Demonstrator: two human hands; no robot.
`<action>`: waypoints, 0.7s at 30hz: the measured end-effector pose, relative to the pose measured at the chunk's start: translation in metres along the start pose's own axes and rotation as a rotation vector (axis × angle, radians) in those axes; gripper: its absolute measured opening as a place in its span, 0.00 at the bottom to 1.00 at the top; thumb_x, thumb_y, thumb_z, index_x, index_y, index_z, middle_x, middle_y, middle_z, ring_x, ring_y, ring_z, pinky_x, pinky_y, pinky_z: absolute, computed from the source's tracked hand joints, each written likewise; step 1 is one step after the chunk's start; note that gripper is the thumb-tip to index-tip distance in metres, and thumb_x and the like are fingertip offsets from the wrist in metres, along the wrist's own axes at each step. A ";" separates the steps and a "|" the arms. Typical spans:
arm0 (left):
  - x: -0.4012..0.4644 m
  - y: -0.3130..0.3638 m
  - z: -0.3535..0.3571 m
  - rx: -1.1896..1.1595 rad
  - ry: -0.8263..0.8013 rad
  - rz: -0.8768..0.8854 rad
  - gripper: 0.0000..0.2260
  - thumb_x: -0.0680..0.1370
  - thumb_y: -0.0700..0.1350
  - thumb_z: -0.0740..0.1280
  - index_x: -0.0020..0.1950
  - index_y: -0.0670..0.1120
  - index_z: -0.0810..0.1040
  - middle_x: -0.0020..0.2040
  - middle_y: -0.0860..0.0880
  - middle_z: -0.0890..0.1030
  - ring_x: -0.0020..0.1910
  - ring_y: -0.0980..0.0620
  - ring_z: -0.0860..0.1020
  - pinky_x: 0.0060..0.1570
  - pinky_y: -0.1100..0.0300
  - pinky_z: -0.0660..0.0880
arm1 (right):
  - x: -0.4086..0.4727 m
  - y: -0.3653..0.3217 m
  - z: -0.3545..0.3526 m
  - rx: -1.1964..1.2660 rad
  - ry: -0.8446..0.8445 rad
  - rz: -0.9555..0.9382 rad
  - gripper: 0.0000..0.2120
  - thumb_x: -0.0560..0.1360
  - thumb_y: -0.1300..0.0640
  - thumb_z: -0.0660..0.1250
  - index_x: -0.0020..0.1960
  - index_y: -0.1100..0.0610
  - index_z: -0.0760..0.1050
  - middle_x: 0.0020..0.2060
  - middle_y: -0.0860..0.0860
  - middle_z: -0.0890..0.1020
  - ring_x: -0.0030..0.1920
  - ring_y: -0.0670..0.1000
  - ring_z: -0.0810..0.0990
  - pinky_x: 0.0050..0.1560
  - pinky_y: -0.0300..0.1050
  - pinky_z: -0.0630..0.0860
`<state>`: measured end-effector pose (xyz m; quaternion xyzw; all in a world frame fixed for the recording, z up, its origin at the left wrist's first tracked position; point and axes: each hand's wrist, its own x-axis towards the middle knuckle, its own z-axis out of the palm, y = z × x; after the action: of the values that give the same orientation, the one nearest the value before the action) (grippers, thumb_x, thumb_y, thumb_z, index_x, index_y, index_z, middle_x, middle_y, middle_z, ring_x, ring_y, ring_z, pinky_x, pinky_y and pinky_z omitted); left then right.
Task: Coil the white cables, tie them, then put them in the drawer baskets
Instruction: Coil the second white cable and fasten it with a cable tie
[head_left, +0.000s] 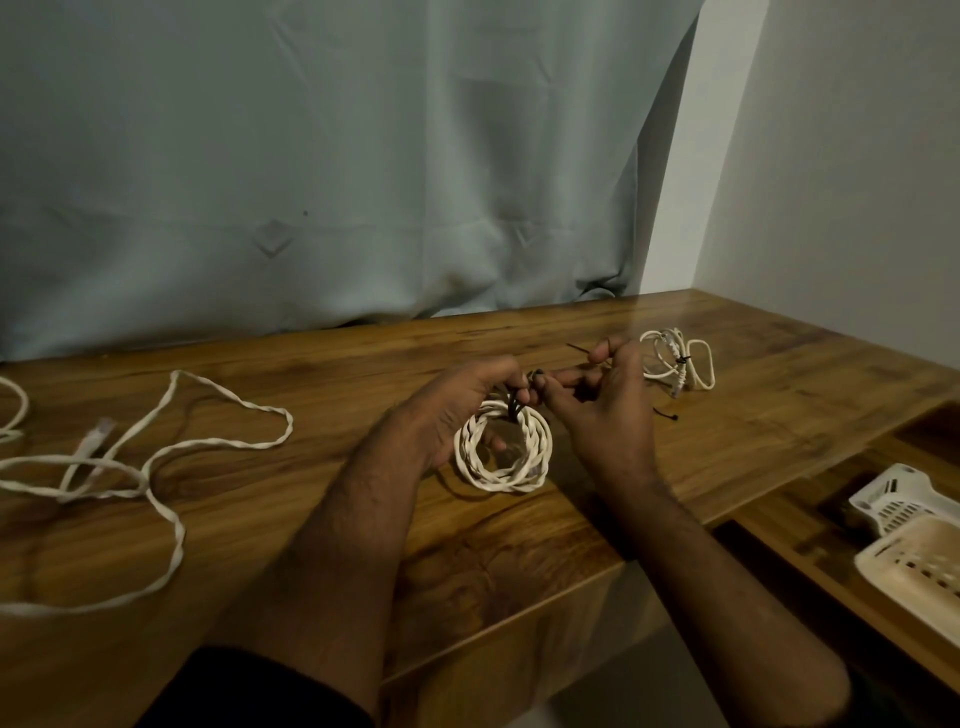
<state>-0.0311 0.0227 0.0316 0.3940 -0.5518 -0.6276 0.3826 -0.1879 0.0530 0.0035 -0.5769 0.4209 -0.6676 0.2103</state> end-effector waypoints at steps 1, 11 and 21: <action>0.001 -0.001 -0.001 0.003 -0.007 -0.002 0.09 0.76 0.45 0.65 0.37 0.44 0.80 0.33 0.48 0.80 0.30 0.50 0.76 0.29 0.60 0.71 | 0.000 0.000 0.000 -0.011 0.001 -0.004 0.24 0.74 0.67 0.75 0.51 0.47 0.64 0.41 0.56 0.87 0.42 0.53 0.88 0.44 0.49 0.82; 0.005 -0.002 -0.004 -0.008 -0.044 -0.054 0.08 0.72 0.47 0.67 0.36 0.46 0.80 0.33 0.50 0.79 0.27 0.53 0.76 0.31 0.59 0.69 | -0.004 -0.006 0.003 -0.048 0.004 -0.029 0.23 0.74 0.65 0.76 0.51 0.46 0.65 0.40 0.54 0.87 0.41 0.51 0.88 0.43 0.50 0.83; 0.005 -0.002 -0.005 -0.044 -0.066 -0.096 0.07 0.70 0.47 0.68 0.36 0.45 0.81 0.34 0.49 0.79 0.28 0.52 0.75 0.27 0.62 0.69 | -0.005 -0.008 0.003 -0.062 -0.003 -0.026 0.23 0.74 0.65 0.76 0.50 0.45 0.65 0.41 0.53 0.87 0.42 0.50 0.87 0.44 0.49 0.82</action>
<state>-0.0285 0.0157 0.0291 0.3908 -0.5307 -0.6698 0.3421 -0.1817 0.0606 0.0069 -0.5896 0.4338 -0.6560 0.1841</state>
